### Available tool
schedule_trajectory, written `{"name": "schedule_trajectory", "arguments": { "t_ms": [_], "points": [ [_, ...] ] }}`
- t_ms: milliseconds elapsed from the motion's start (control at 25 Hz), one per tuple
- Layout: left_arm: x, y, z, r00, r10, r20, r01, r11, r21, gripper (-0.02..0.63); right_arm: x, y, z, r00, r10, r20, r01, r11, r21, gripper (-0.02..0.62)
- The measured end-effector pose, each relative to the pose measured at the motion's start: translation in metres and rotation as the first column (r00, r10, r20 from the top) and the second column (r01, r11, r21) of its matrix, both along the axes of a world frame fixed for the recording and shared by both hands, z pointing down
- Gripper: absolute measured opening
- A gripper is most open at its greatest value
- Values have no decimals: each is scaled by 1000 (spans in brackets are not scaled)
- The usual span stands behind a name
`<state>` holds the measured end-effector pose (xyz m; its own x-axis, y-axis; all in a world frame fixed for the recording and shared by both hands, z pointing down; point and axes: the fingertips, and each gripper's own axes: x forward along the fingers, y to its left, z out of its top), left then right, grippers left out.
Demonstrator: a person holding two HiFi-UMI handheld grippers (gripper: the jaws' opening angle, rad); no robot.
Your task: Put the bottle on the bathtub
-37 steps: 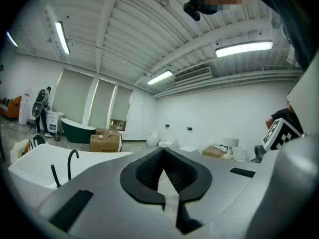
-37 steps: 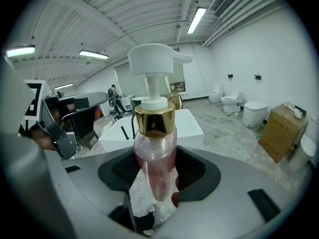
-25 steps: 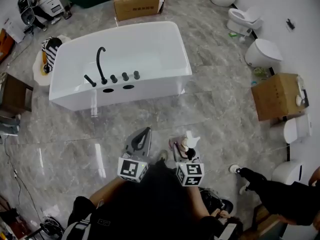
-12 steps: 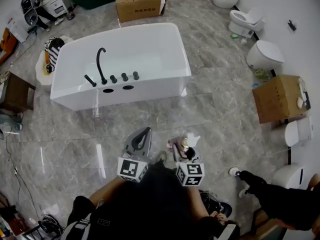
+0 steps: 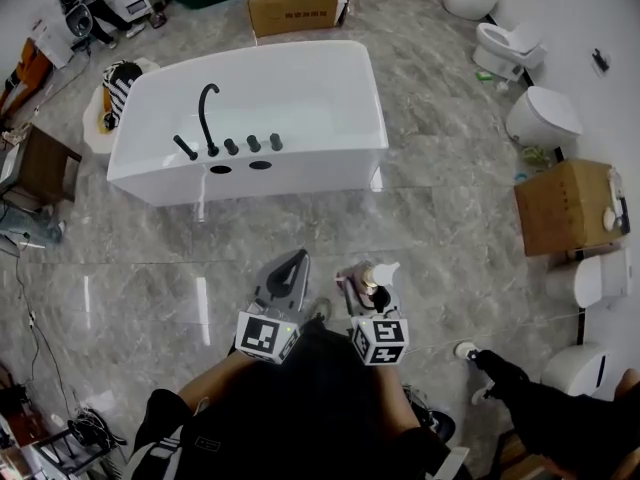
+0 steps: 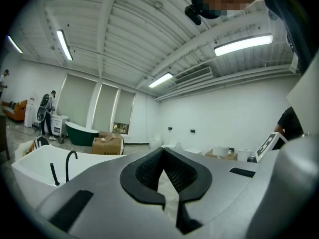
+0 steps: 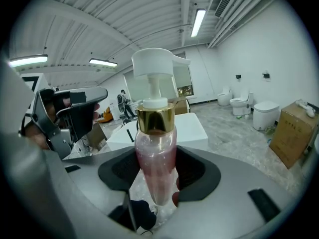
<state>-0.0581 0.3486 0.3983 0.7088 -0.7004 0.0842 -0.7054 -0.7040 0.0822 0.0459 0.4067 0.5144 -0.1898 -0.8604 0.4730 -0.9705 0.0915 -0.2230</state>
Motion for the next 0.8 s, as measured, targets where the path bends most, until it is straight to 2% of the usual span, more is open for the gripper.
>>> {"name": "schedule_trajectory", "arguments": {
  "t_ms": [440,800],
  "points": [
    [13,-22,20,1000,-14,15,15,999,-39,15,27,-19,14,1000,24,-4,-24,999,-30,216],
    [19,-92,37,1000,-21,2,21,997,-72,15,36,-76,22,999,29,-23,-31,998,-60,216]
  ]
}}
